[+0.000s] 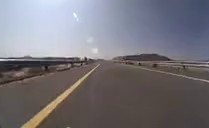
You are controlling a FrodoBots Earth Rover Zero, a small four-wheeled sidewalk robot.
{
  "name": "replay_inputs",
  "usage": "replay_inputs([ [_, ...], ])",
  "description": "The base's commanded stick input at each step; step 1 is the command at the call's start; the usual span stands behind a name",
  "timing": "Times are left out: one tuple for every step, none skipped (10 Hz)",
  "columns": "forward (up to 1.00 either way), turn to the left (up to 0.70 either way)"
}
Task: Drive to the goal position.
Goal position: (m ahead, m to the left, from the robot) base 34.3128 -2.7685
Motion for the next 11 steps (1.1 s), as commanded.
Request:
replay_inputs([
  [1.00, 0.00],
  [1.00, 0.00],
  [1.00, 0.00],
  [1.00, 0.00],
  [1.00, 0.00],
  [1.00, 0.00],
  [1.00, 0.00],
  [1.00, 0.00],
  [1.00, 0.00],
  [1.00, 0.00],
  [1.00, 0.00],
])
